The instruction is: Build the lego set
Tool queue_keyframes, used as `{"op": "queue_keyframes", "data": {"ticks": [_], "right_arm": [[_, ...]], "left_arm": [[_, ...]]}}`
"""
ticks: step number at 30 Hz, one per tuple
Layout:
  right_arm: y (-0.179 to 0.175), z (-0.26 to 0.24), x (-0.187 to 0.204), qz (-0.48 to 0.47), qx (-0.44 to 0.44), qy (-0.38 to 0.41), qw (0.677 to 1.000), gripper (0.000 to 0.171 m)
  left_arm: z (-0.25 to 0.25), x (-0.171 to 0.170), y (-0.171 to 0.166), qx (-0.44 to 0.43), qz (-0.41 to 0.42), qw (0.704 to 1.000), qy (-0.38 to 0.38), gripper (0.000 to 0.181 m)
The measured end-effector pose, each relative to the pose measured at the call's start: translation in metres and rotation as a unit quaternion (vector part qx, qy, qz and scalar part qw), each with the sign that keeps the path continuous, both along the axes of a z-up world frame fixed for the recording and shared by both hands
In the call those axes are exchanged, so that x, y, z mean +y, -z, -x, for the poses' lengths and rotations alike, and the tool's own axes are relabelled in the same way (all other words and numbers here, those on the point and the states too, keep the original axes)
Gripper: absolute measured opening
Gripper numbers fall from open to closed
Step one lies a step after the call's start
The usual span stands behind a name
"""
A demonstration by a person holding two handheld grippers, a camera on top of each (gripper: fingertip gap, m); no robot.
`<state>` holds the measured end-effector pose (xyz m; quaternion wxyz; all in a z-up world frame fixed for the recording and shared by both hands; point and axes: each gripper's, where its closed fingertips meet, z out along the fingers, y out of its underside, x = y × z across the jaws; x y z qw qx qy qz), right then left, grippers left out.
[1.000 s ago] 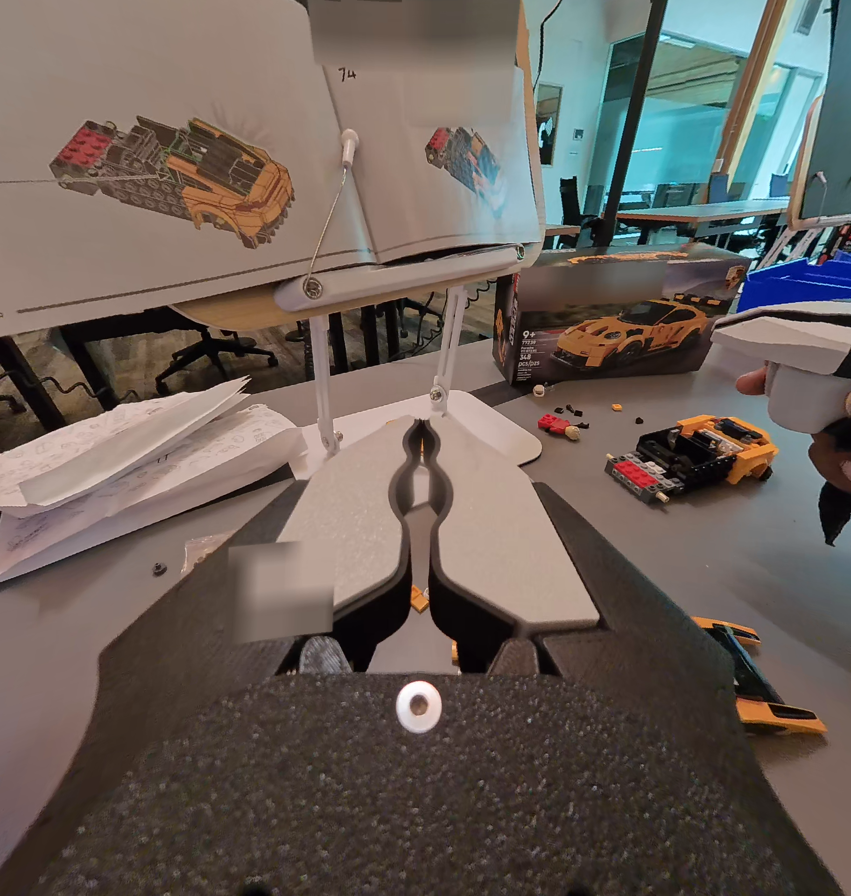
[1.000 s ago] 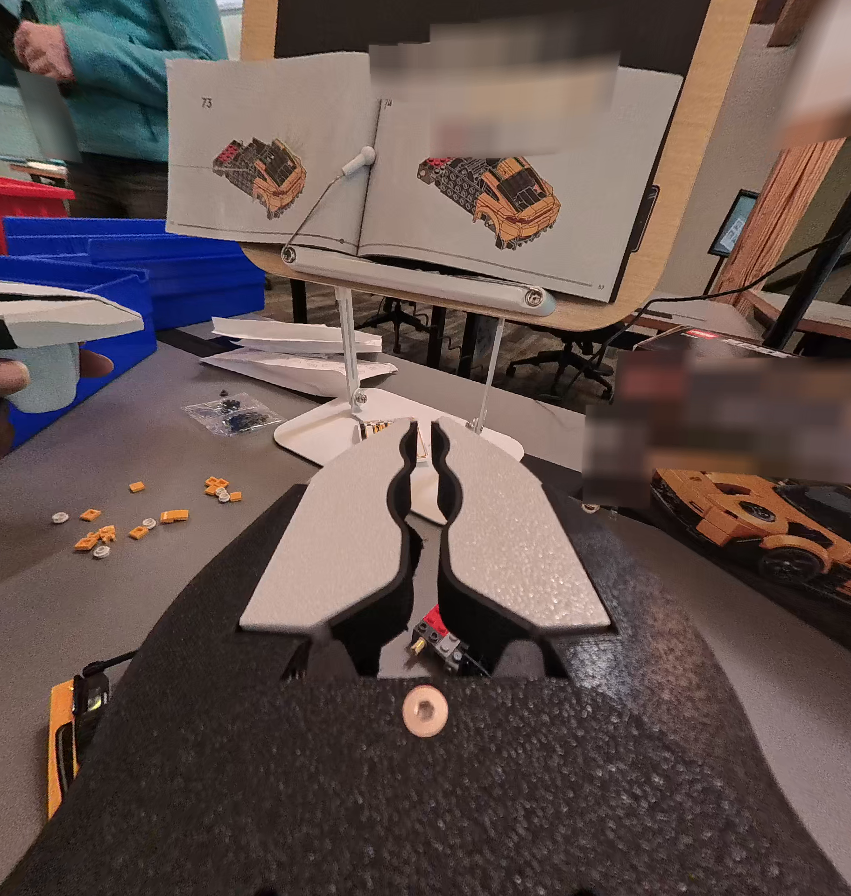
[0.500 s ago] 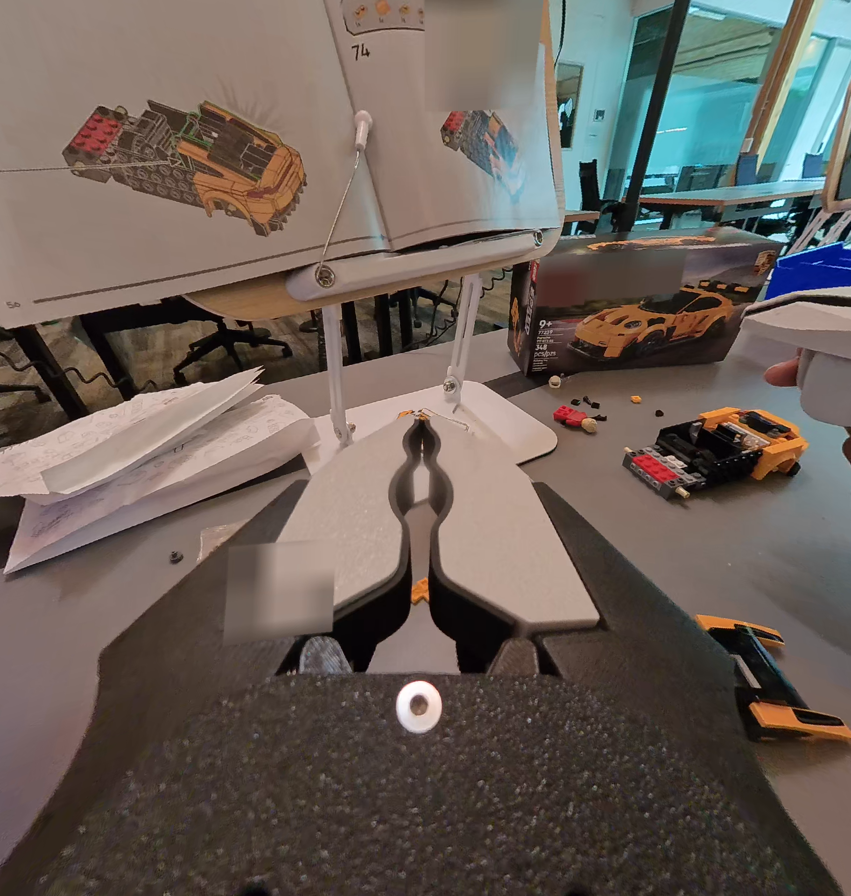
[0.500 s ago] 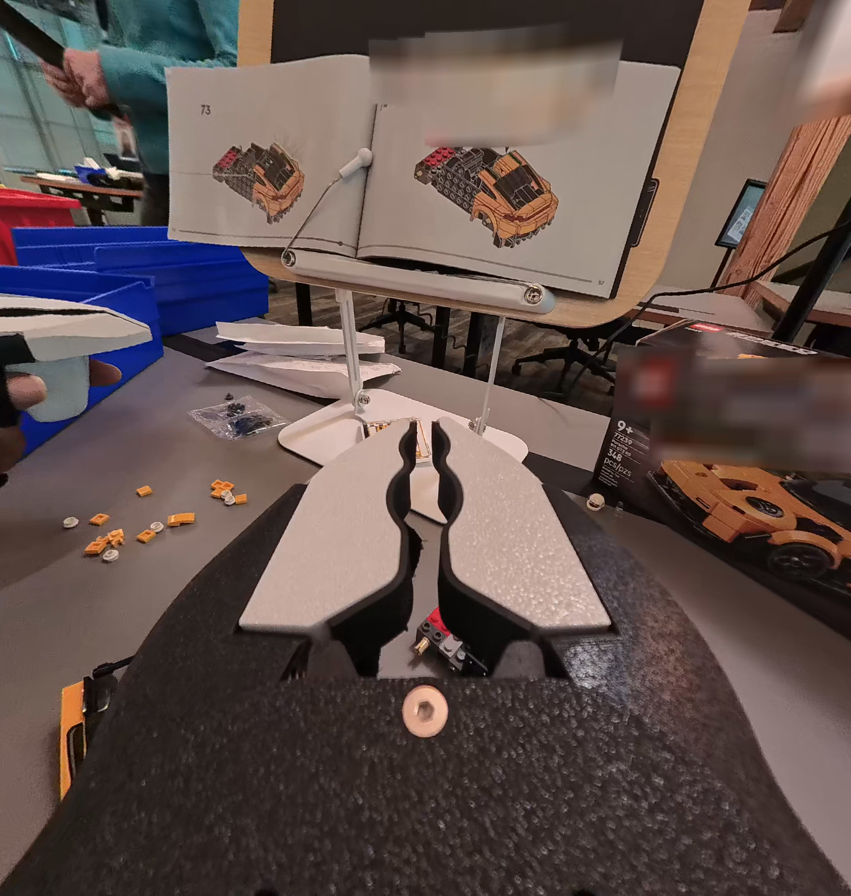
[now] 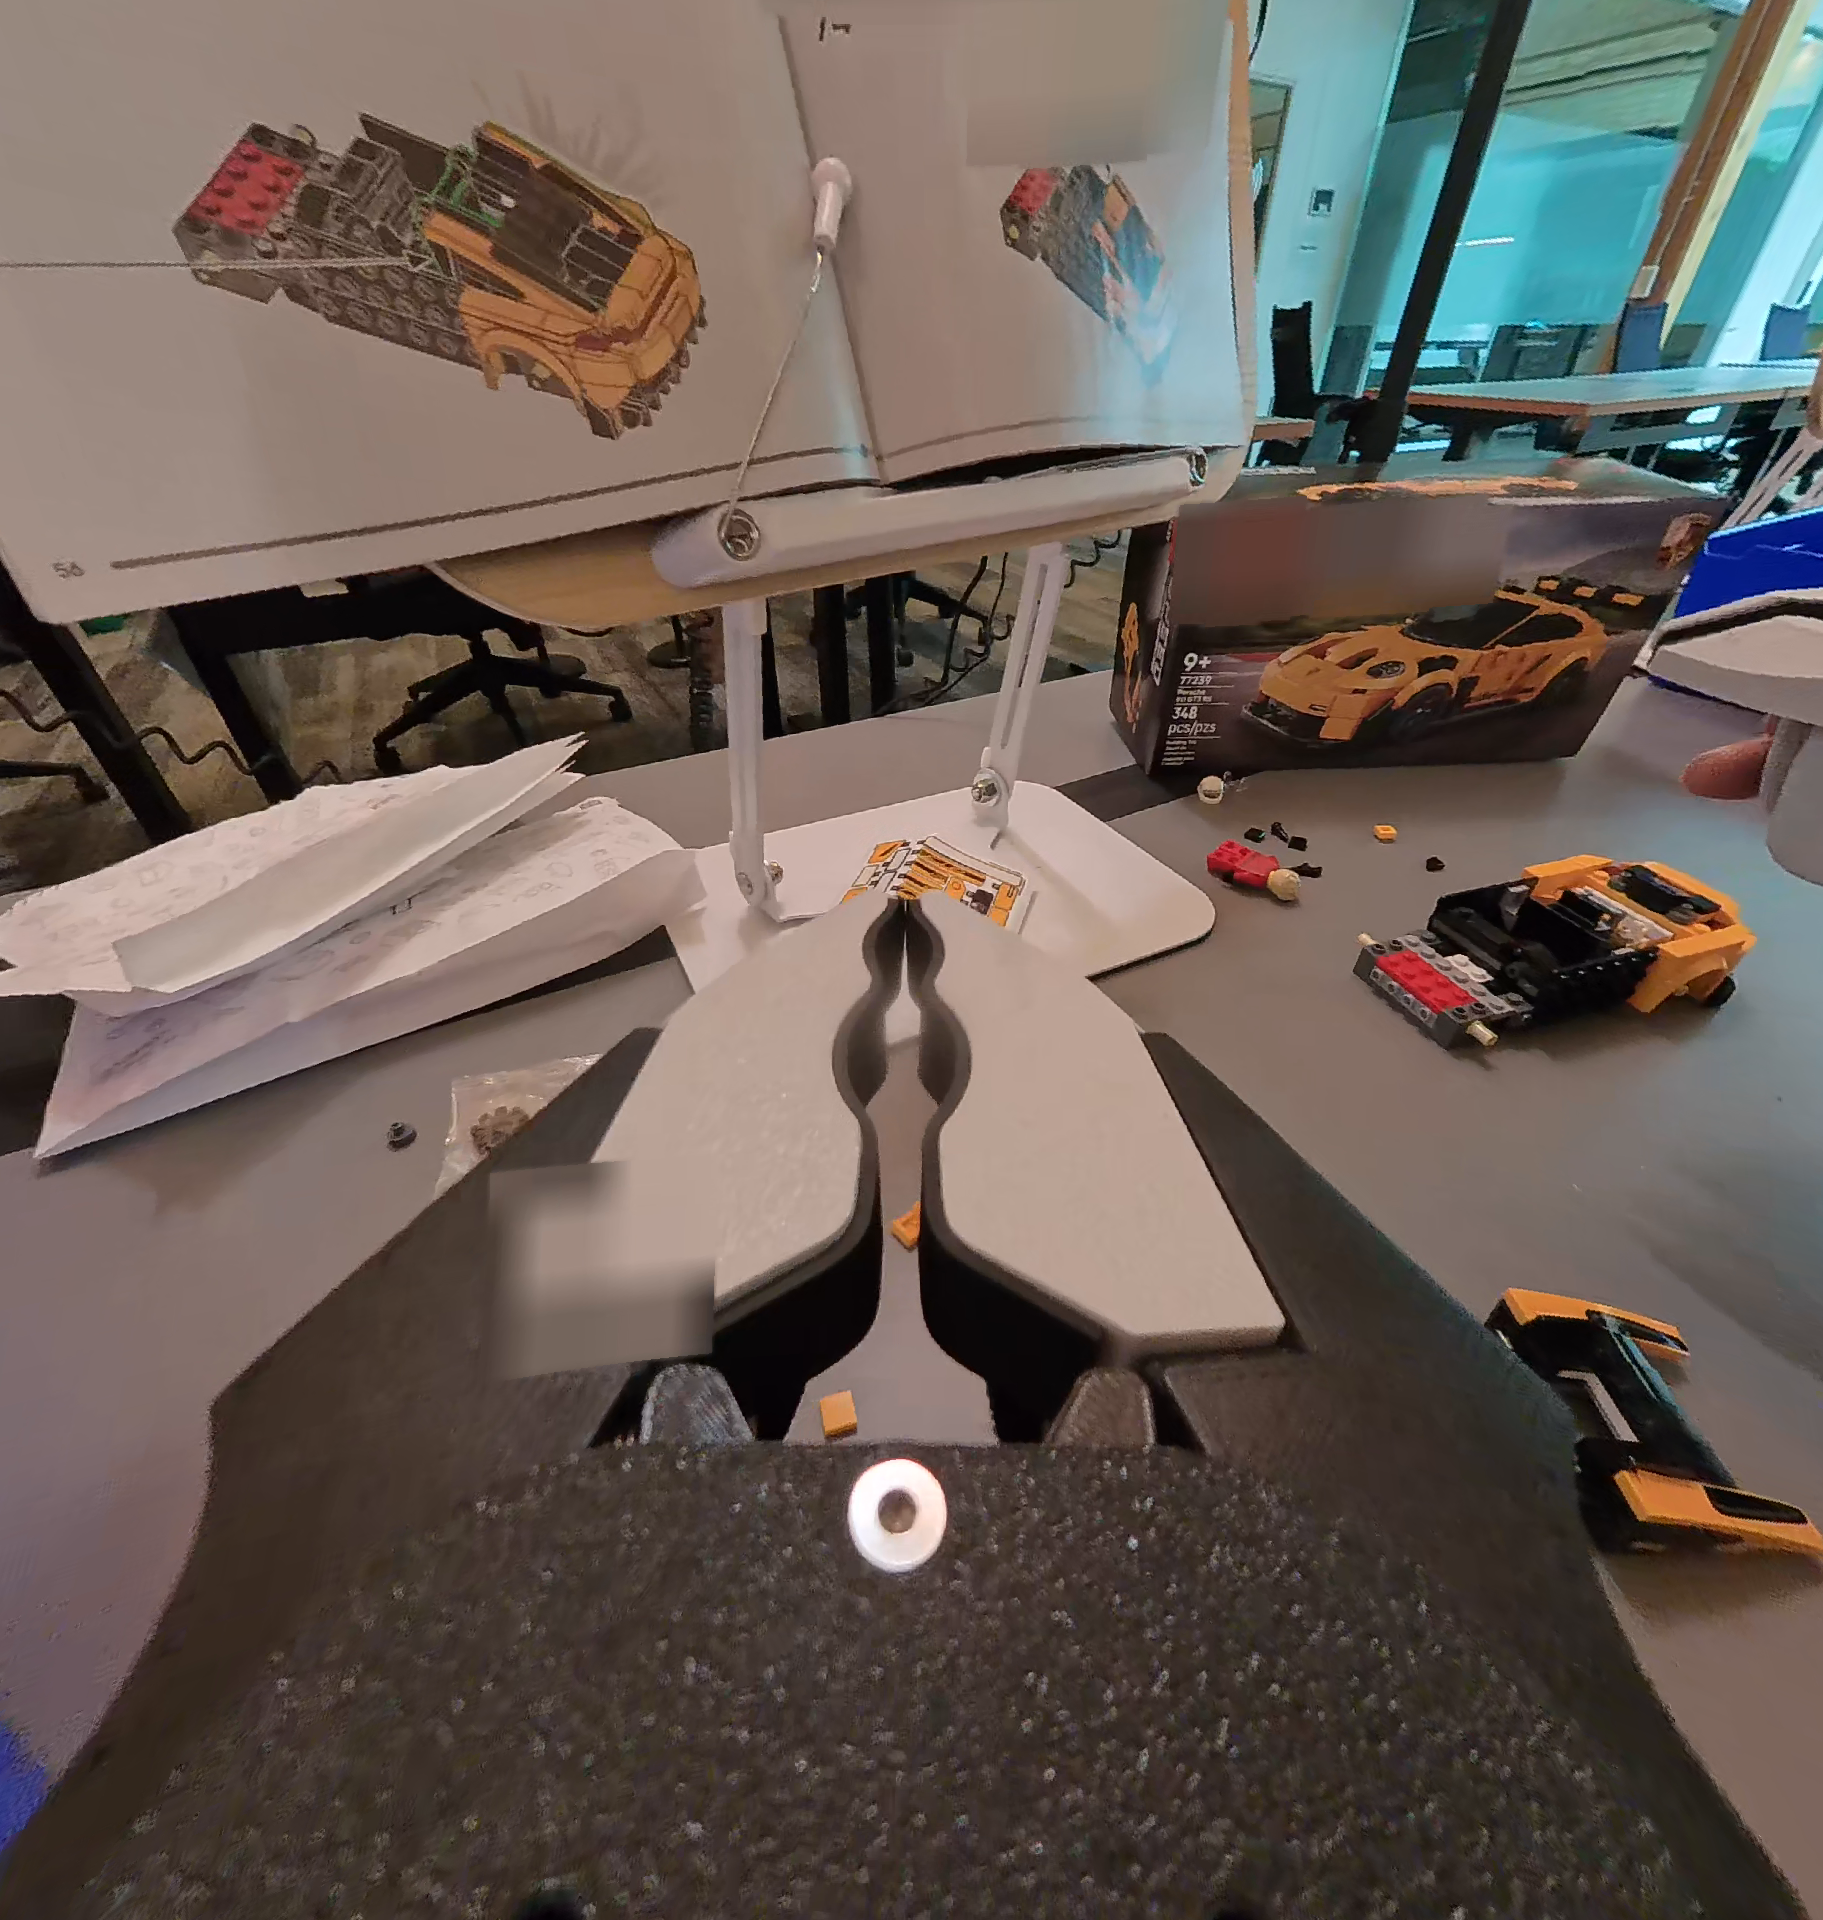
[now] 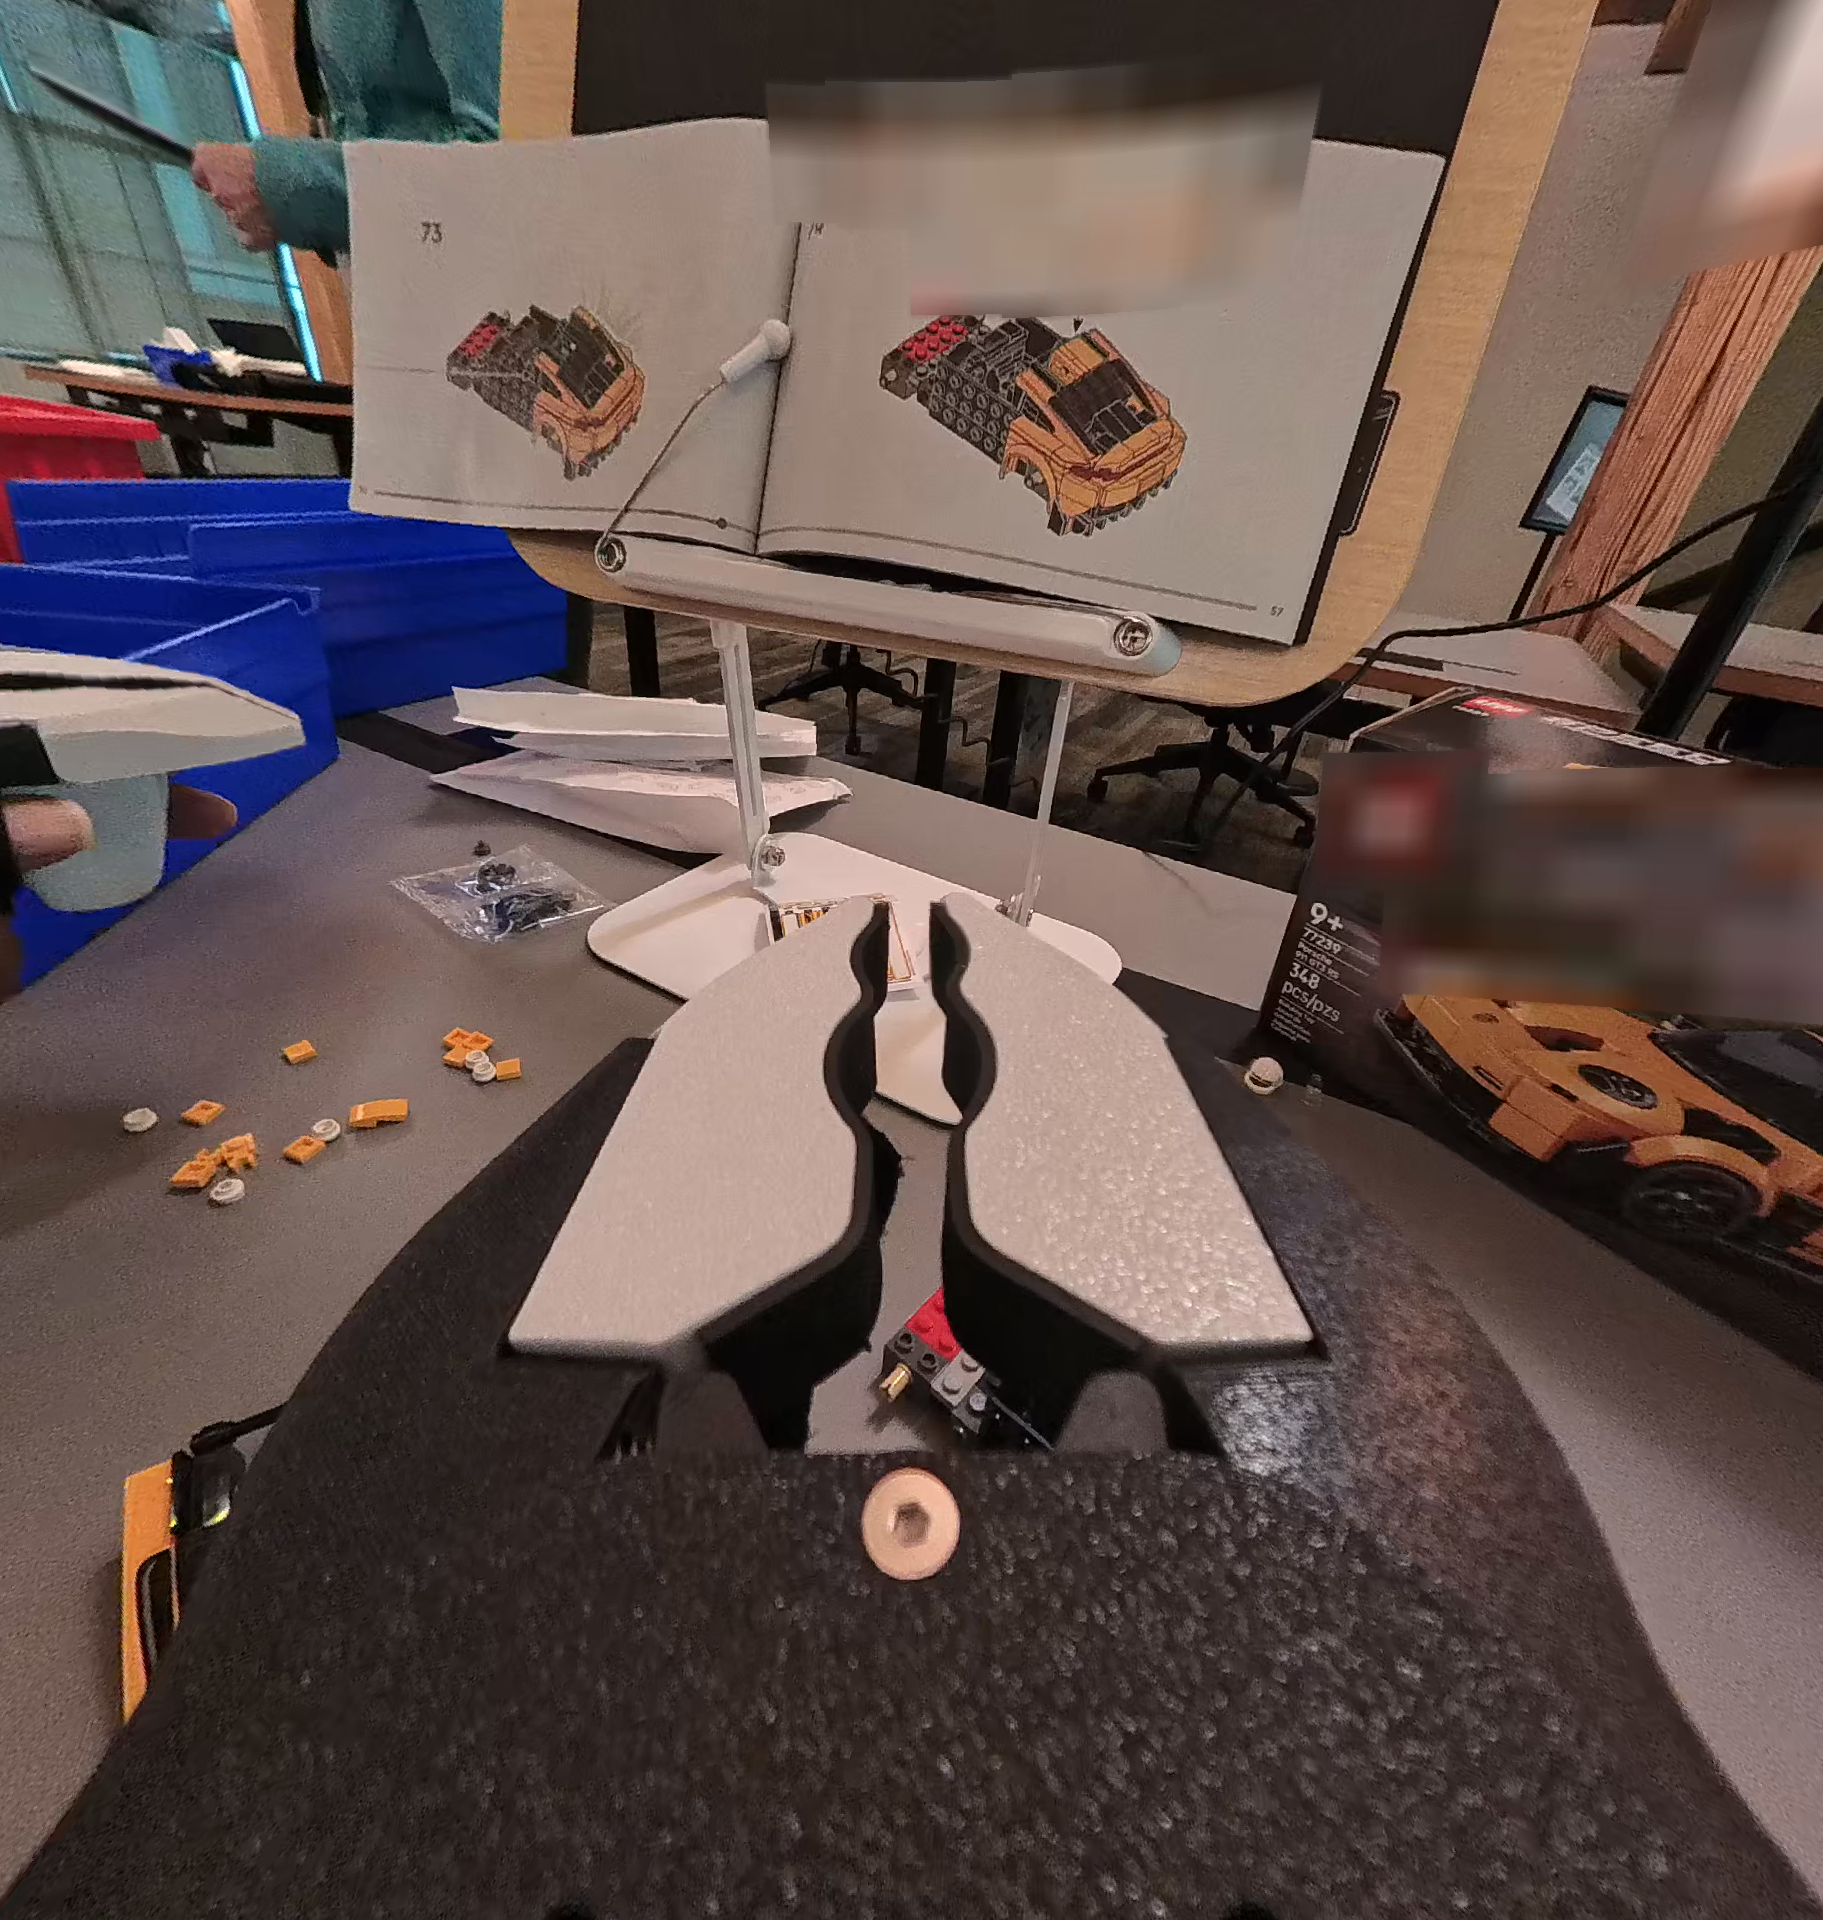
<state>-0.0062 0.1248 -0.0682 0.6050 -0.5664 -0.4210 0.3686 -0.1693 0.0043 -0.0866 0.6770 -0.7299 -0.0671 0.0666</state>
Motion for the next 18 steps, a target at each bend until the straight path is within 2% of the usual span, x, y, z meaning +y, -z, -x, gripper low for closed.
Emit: {"op": "queue_keyframes", "data": {"ticks": [7,18], "right_arm": [[0.005,0.002,-0.001,-0.021,-0.013,0.006,1.000,0.008],[0.005,0.001,0.004,-0.017,-0.023,-0.001,1.000,0.009]], "left_arm": [[0.002,-0.003,-0.013,0.013,-0.015,1.000,-0.010,0.000],[-0.007,0.003,-0.004,0.009,0.010,1.000,0.018,0.000]]}}
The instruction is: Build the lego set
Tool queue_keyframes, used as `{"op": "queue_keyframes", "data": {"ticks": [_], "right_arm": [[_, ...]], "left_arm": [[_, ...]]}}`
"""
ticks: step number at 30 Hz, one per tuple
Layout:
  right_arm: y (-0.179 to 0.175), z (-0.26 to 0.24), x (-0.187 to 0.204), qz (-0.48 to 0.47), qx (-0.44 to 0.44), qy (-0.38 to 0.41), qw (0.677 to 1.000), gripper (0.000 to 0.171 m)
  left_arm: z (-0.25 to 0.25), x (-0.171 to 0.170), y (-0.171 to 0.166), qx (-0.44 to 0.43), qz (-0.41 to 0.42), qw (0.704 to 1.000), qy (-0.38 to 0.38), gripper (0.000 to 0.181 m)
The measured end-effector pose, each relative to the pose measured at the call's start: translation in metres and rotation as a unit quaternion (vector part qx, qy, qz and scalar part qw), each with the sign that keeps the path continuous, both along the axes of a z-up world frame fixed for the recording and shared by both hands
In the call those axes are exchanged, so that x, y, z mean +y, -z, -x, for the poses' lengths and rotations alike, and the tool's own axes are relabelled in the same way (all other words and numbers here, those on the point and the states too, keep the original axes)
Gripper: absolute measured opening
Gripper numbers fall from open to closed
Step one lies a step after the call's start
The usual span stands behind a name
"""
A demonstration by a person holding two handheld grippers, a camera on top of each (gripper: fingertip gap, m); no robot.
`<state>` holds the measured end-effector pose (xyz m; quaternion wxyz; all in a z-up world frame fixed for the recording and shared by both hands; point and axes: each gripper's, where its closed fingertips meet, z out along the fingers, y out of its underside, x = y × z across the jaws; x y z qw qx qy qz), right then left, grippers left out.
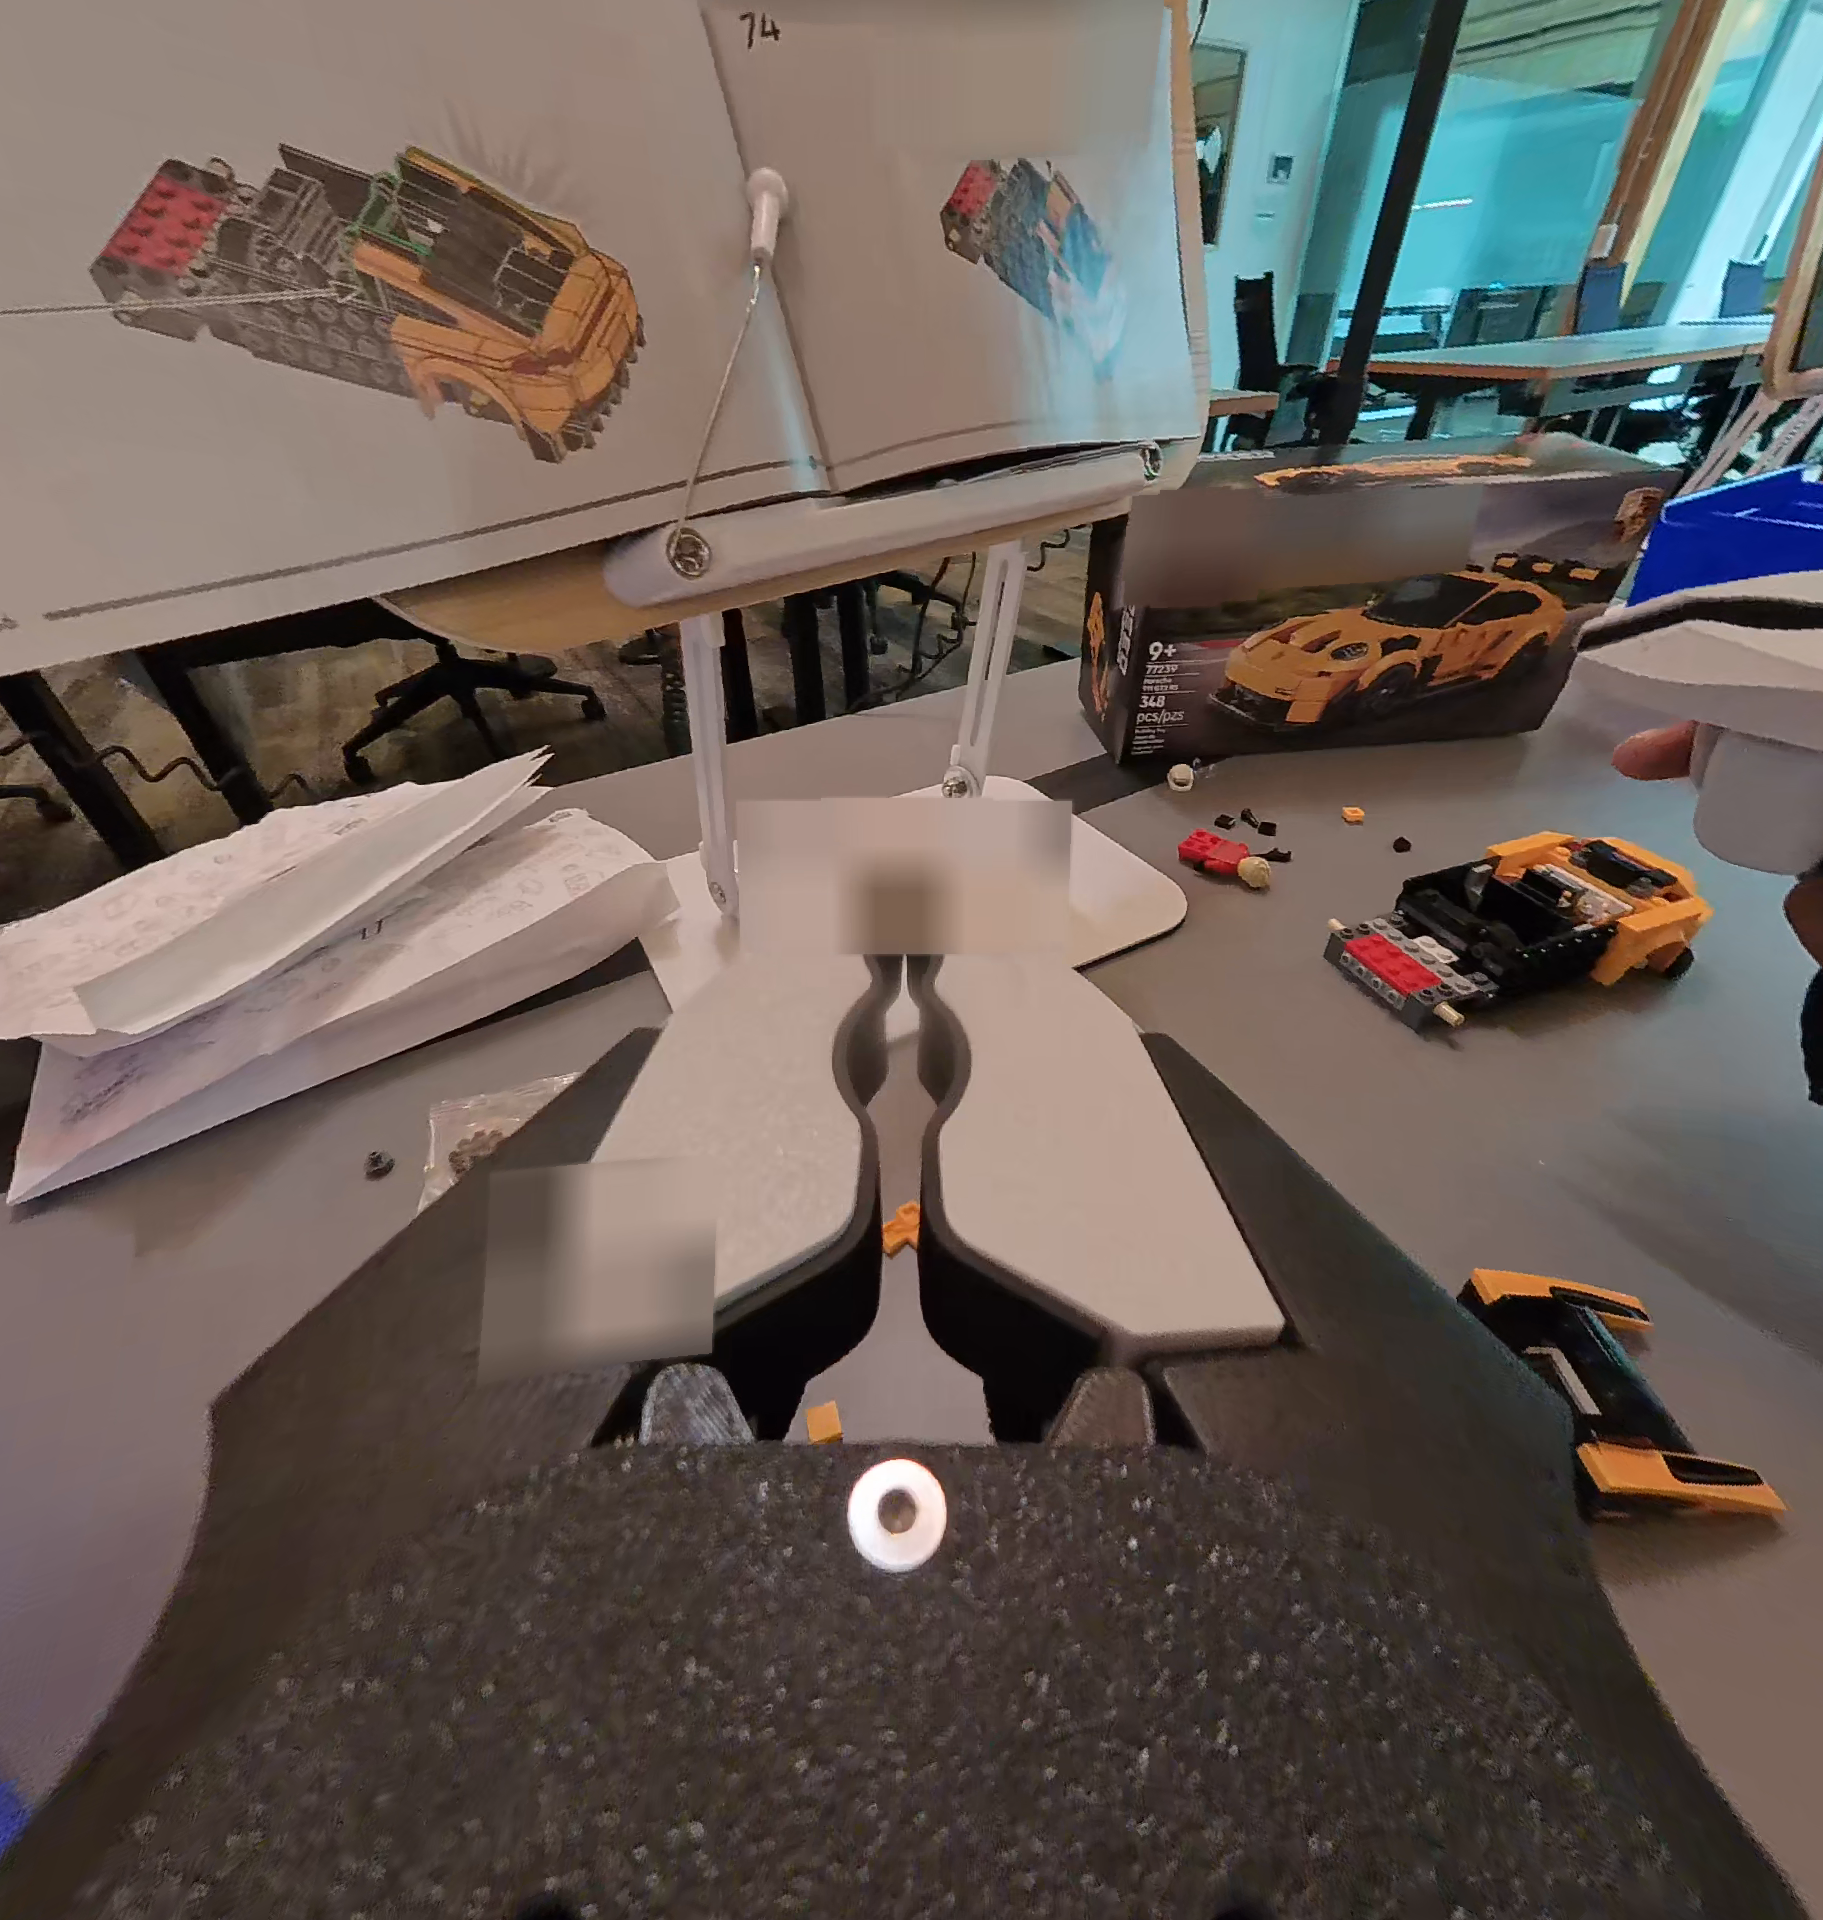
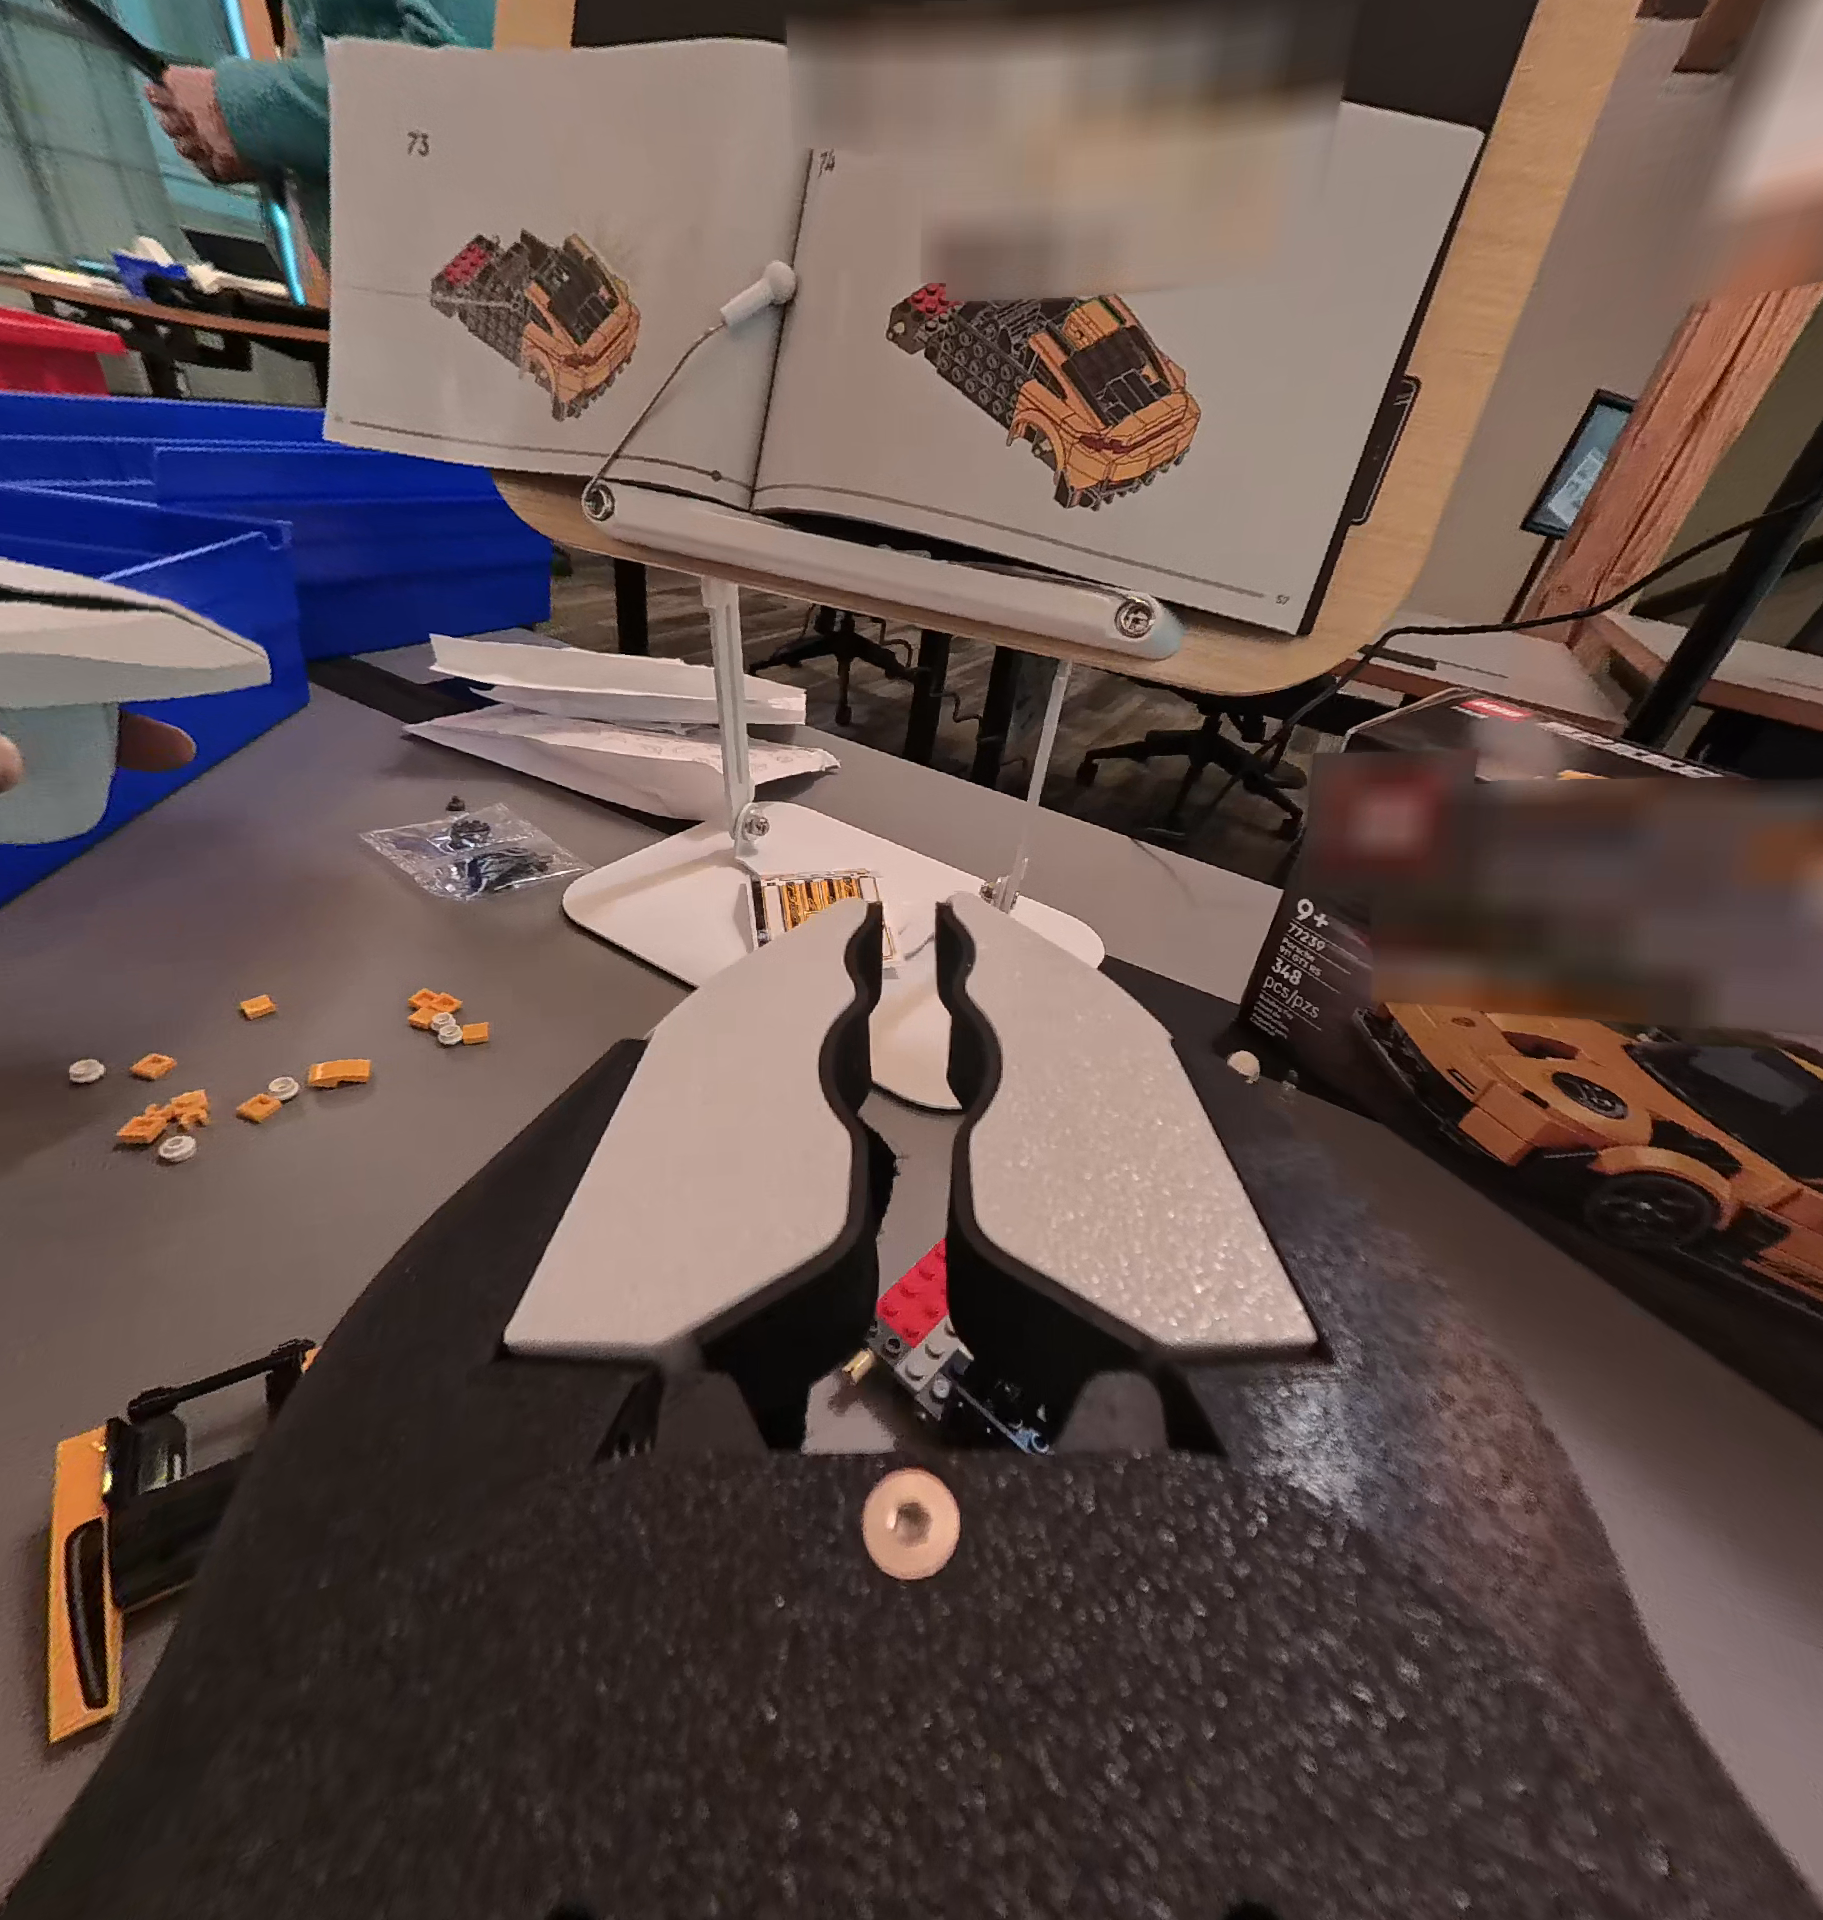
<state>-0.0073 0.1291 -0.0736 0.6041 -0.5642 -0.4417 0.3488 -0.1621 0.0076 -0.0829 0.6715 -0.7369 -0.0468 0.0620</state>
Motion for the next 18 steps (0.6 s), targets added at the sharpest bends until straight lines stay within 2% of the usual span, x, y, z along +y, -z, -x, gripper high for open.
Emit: {"op": "queue_keyframes", "data": {"ticks": [6,10,12,14,16,18], "right_arm": [[0.008,0.003,-0.001,0.003,-0.022,-0.017,1.000,0.012],[0.033,0.014,-0.032,0.015,-0.108,-0.127,0.986,0.023],[0.060,0.014,-0.064,0.035,-0.195,-0.222,0.955,0.033],[0.088,0.004,-0.097,0.045,-0.281,-0.308,0.908,0.043],[0.113,-0.008,-0.116,0.023,-0.351,-0.348,0.869,0.053],[0.124,-0.014,-0.129,0.009,-0.384,-0.370,0.846,0.058]], "left_arm": [[-0.019,0.005,0.004,0.001,0.016,0.998,0.053,0.000],[-0.032,0.007,0.006,0.006,0.027,0.996,0.084,0.000],[-0.034,0.007,0.007,0.006,0.030,0.996,0.086,0.001],[-0.035,0.007,0.007,0.003,0.031,0.995,0.090,0.002],[-0.042,0.007,0.009,-0.003,0.045,0.992,0.118,0.002],[-0.062,0.004,0.018,-0.003,0.091,0.978,0.190,0.003]]}}
